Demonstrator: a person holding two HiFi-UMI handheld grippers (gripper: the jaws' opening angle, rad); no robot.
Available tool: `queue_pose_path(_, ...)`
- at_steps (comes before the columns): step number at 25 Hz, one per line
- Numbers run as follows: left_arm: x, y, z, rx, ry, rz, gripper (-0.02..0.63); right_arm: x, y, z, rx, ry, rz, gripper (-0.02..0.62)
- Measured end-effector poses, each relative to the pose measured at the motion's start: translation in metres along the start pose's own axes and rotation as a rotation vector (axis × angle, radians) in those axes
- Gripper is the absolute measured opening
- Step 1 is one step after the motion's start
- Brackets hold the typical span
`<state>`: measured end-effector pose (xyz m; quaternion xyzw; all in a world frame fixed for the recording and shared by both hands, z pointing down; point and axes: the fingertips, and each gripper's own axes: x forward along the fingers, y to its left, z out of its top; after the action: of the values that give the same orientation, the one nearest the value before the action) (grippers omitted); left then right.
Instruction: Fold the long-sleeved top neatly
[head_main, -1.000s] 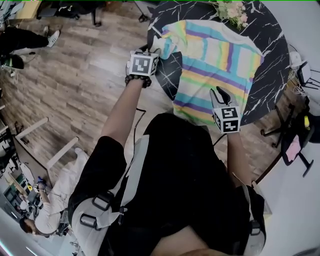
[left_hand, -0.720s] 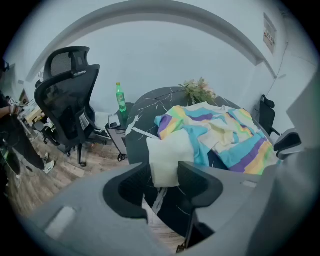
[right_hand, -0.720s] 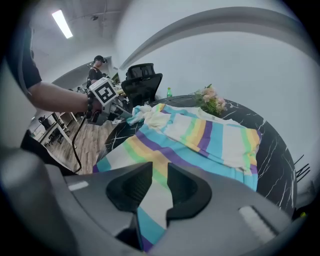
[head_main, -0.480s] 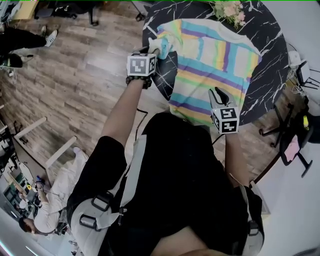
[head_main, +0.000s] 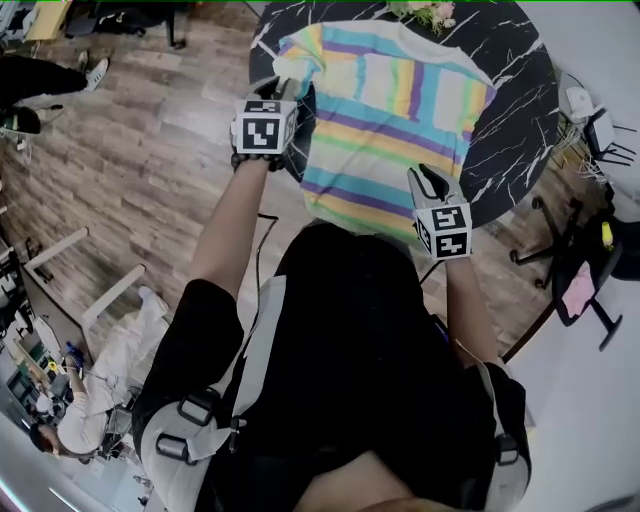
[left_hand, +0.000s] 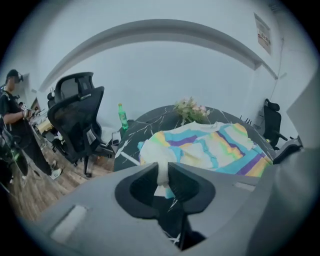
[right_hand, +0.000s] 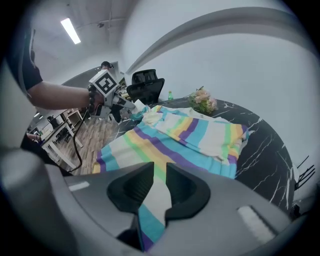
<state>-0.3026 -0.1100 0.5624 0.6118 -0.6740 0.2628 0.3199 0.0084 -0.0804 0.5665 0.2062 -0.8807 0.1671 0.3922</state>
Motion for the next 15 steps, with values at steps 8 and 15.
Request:
queue_pose_path(8,-0.012,-0.106,0.073,0.207,-0.079,0.015,0.064,-0.050,-0.055,-0.030,0.003,-0.020,0.006,0.081)
queue_pose_path(15,0.009,-0.203,0.088,0.349,-0.052,-0.053,0.064,-0.078,-0.095,-0.047,0.053,-0.057,-0.015,0.080)
